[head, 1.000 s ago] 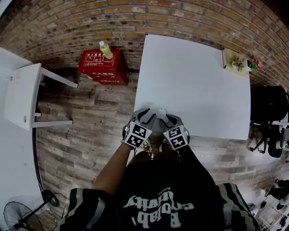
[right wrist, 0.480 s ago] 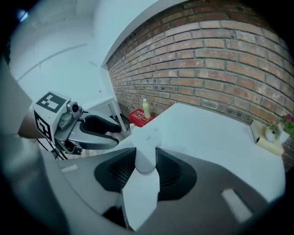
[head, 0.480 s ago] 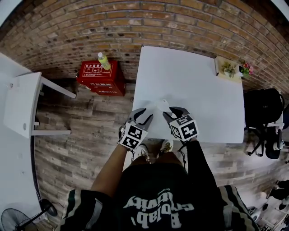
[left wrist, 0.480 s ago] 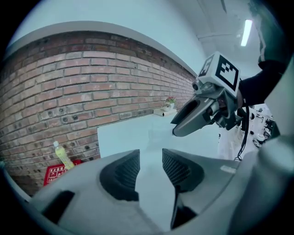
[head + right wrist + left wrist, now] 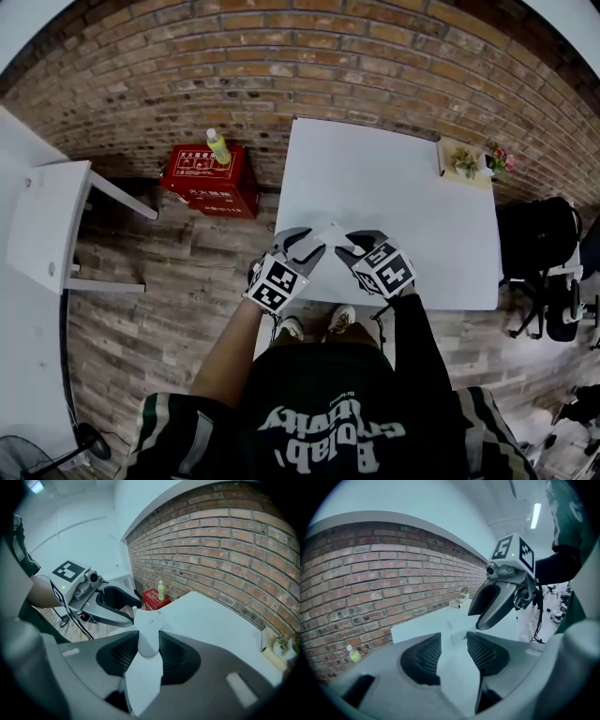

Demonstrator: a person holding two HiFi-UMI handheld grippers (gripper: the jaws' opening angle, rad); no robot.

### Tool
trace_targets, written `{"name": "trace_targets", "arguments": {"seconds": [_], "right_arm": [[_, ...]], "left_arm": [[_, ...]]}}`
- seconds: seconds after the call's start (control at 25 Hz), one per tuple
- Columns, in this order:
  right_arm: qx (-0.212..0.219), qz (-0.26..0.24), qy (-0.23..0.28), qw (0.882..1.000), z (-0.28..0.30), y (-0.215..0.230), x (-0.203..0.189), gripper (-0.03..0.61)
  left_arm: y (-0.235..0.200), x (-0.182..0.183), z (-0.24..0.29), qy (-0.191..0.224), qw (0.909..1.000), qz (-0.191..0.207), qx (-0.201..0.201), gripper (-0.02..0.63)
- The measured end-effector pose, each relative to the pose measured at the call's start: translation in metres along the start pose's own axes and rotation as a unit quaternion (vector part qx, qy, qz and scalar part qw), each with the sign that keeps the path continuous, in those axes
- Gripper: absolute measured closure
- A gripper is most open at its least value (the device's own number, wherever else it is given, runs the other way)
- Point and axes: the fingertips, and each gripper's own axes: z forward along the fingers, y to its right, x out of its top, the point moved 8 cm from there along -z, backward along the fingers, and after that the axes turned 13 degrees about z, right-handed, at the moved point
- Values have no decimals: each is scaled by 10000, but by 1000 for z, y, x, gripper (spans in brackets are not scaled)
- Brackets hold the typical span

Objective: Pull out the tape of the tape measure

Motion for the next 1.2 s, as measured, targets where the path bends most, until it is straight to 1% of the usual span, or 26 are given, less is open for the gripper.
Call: {"name": "trace_targets", "arguments": {"seconds": [0.04, 0.12, 0.16, 0.28, 0.32, 0.4, 0.48, 0.6, 0.68, 0.84, 1.0, 1.08, 1.16, 1.2], "right_arm": [[49, -8, -23, 10000, -1, 1, 0, 428], [111, -28, -61, 9999, -3, 1, -1, 428], [123, -45, -83, 9999, -3, 2, -2, 428], [154, -41, -106, 9998, -3, 2, -4, 428], [162, -3, -88, 9998, -3, 2, -5, 428], [151, 132, -17, 9998, -3, 3, -5, 428], [73, 309, 45, 9995, -1, 3, -4, 428], [-146, 633, 80, 9979, 1, 4, -5, 428], [-241, 818, 91, 9963, 2, 4, -7, 428], [-372, 1088, -41, 9934, 10, 4, -12, 428], [-600, 1300, -243, 9894, 15, 3, -16, 428], [-654, 1377, -275, 9879, 16, 5, -20, 428], [-637, 1473, -274, 9867, 17, 7, -23, 428], [-619, 1530, -268, 9859, 17, 7, -25, 428]], "left_arm": [[2, 1, 0, 54, 9999, 61, -75, 445], [6, 2, 1, 127, 9996, 155, -197, 497], [7, 2, 1, 131, 9995, 158, -232, 504], [5, 2, -3, 96, 9996, -12, -276, 541], [3, 2, -4, 91, 9996, -126, -254, 573], [0, 1, -4, 99, 9990, -401, -151, 575], [-2, -3, -2, 31, 9977, -680, 40, 575], [-8, -8, -3, -268, 9924, -1130, 418, 575], [-10, -9, -4, -419, 9899, -1232, 559, 575], [-9, -17, 1, -728, 9836, -1543, 589, 575], [-7, -24, 2, -1122, 9790, -1549, 705, 575], [-5, -30, 0, -1143, 9753, -1743, 728, 575], [-4, -34, -2, -1073, 9710, -2017, 707, 575], [-4, -36, -4, -1040, 9699, -2091, 697, 575]]}}
